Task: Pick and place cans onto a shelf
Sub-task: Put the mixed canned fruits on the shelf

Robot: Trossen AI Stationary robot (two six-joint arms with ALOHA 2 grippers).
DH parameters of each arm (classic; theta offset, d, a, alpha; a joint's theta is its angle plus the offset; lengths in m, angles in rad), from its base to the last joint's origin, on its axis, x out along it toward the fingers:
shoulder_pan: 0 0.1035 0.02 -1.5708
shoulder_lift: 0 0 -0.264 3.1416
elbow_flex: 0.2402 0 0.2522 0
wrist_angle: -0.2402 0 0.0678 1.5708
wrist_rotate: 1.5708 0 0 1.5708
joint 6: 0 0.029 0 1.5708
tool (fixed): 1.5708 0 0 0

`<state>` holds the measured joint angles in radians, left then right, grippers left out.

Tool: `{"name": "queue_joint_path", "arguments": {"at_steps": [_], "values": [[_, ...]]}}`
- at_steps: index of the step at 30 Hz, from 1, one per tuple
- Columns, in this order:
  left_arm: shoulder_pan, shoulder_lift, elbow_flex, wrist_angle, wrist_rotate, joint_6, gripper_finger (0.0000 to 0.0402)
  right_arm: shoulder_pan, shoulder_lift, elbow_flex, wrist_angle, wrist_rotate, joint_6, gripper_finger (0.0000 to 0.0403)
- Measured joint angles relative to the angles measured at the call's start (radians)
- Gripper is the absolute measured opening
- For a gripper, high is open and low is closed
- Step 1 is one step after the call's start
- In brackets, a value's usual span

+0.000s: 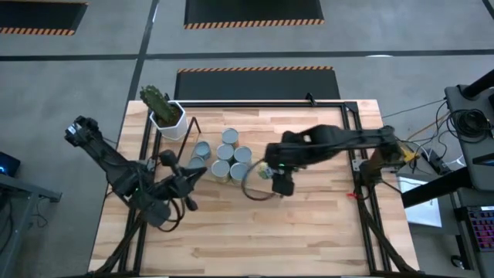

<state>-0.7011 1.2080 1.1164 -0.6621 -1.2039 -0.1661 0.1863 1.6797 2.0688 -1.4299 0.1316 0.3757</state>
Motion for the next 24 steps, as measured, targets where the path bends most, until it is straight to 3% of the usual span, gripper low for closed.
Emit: {"name": "queue_joint_path", "arguments": {"at_steps": [5,24], "values": [[-0.069,-0.004,0.000,-0.004,-0.093,-0.004,0.0000,-0.053,0.106,0.039,-0.025,-0.035,-0.066,0.0289],[-0.094,-0.010,0.000,-0.005,-0.098,-0.004,0.0000,-0.097,0.430,0.034,-0.092,-0.088,-0.312,0.0290]]}}
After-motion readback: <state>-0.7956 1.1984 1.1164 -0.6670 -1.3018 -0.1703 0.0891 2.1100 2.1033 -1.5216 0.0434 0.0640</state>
